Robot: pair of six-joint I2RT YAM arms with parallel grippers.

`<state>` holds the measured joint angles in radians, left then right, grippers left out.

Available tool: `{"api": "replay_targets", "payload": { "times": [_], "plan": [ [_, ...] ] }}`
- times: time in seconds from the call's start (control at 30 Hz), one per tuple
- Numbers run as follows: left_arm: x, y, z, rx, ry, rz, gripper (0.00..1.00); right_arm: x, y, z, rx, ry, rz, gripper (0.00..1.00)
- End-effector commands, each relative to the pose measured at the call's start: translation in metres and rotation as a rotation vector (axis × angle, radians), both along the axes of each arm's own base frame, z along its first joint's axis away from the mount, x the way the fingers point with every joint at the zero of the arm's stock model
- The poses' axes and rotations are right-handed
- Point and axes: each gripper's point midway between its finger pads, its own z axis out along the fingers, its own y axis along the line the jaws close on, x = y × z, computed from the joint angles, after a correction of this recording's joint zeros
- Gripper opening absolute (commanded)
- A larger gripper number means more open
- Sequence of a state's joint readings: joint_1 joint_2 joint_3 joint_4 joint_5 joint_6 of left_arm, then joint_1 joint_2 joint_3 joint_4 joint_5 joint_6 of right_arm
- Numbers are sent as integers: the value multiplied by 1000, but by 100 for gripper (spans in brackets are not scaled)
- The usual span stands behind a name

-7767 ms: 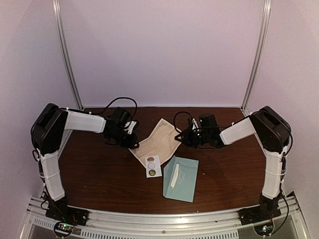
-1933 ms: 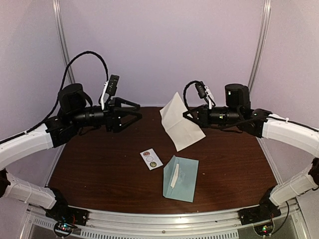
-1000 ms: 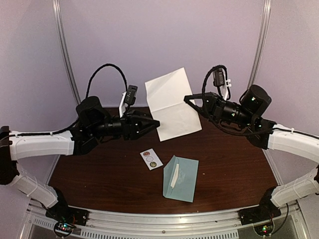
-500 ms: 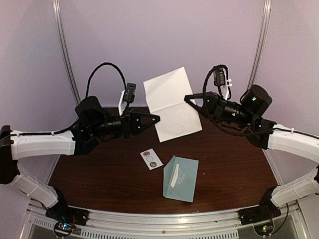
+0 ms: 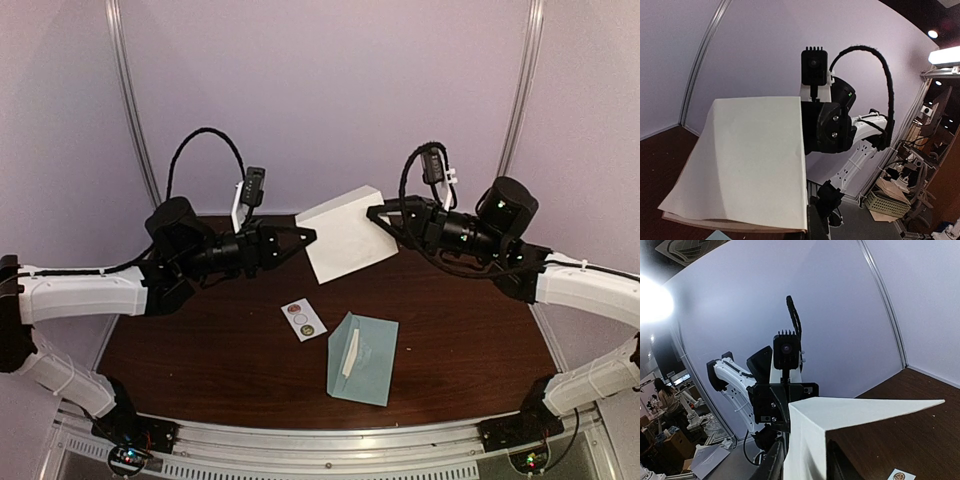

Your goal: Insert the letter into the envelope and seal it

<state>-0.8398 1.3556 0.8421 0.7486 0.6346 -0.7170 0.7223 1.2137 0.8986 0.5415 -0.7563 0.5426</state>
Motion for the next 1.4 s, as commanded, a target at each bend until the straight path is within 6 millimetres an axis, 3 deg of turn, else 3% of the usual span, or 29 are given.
{"api": "replay_targets", "payload": {
  "times": [0.0,0.17,0.3,0.37,0.53,0.67,0.83,1.07,1.37],
  "plan": [
    [-2,8,21,-69,-51,22,0,-6,1,-10,-19,16,24,30],
    [-2,7,20,-68,-48,24,0,-7,2,-17,-29,30,32,26],
    [1,8,18,-57,-39,42,0,-7,1,-17,-29,25,32,3],
    [8,8,12,-25,-17,79,1,-6,0,-15,-28,19,19,0],
    [36,21,-1,120,12,284,30,0,-6,-15,-64,-3,-47,0],
    [54,49,-8,229,17,475,55,9,-11,-21,-131,-15,-119,0],
    [53,71,0,315,-42,549,69,22,-13,-34,-236,-8,-186,0],
    [37,42,-2,429,-128,353,69,9,-2,-44,-317,-9,-70,0],
    [26,6,-23,495,-161,144,48,-6,12,-54,-395,8,63,0]
  ]
}}
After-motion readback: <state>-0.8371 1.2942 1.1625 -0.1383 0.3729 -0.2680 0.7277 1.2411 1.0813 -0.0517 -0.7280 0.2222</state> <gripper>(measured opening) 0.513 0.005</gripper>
